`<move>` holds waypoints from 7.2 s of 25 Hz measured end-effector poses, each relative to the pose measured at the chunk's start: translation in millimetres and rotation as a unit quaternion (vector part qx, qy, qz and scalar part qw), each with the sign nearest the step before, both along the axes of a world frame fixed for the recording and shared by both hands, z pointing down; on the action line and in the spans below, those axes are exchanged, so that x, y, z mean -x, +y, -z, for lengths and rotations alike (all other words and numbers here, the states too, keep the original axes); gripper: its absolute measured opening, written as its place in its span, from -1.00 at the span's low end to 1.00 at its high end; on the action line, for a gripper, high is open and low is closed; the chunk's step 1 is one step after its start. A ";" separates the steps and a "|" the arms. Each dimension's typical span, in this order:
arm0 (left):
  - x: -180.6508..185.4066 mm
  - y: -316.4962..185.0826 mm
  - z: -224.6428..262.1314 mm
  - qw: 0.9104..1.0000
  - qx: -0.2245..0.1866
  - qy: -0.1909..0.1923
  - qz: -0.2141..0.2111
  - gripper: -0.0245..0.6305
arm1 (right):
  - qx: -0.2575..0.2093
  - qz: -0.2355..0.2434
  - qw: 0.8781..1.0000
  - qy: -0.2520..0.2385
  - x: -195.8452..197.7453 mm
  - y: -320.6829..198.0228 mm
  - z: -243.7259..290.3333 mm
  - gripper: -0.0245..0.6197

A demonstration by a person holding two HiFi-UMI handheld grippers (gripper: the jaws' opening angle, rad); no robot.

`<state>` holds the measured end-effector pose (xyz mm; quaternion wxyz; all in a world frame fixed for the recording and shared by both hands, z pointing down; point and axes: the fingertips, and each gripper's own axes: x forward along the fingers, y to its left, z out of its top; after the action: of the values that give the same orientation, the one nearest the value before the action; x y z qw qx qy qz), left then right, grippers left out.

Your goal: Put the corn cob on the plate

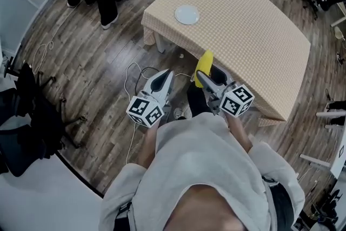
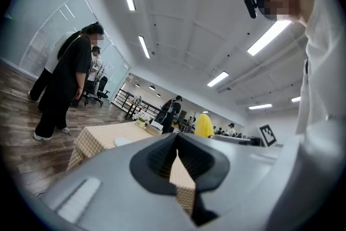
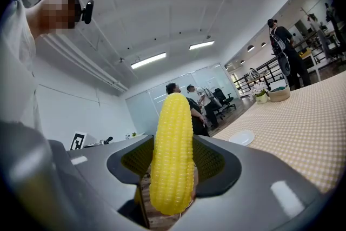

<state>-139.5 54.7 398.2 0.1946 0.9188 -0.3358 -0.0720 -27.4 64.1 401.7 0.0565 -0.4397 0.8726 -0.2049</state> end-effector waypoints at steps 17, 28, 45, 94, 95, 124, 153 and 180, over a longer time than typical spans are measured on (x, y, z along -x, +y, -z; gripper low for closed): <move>-47.9 -135.7 -12.5 1.000 0.016 -0.014 -0.010 -0.90 | 0.021 -0.001 1.000 -0.016 -38.0 -134.4 -25.8 -0.21; -104.0 -257.7 -0.7 1.000 0.011 -0.025 0.004 -0.90 | 0.012 0.013 0.999 -0.028 -94.1 -266.6 -11.4 -0.21; -100.8 -347.8 -1.5 0.999 0.024 -0.038 0.008 -0.90 | 0.033 -0.008 0.999 -0.034 -112.9 -347.8 -21.9 -0.21; -41.5 -372.8 -163.7 0.974 0.219 -0.044 0.037 -0.90 | 0.041 0.206 0.857 0.470 -51.1 -385.9 -231.9 -0.21; -40.5 -373.0 -163.8 0.974 0.220 -0.043 0.039 -0.90 | 0.043 0.204 0.860 0.466 -50.2 -388.1 -231.6 -0.21; -12.6 -371.7 -158.8 0.974 0.214 -0.033 0.061 -0.90 | 0.094 0.255 0.824 0.498 -30.7 -423.3 -273.1 -0.20; -49.5 -345.3 -64.0 0.993 0.095 -0.042 0.054 -0.90 | -0.022 0.037 0.970 0.240 -88.2 -406.4 -78.7 -0.92; -75.4 -183.2 1.0 0.998 -0.006 -0.063 -0.011 -0.90 | -0.062 -0.061 0.985 0.150 -76.5 -192.2 -13.6 -0.93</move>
<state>-64.2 -128.5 397.2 0.1684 0.9263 -0.3368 -0.0139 49.2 -128.1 415.3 -0.0352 -0.5135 0.8537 -0.0784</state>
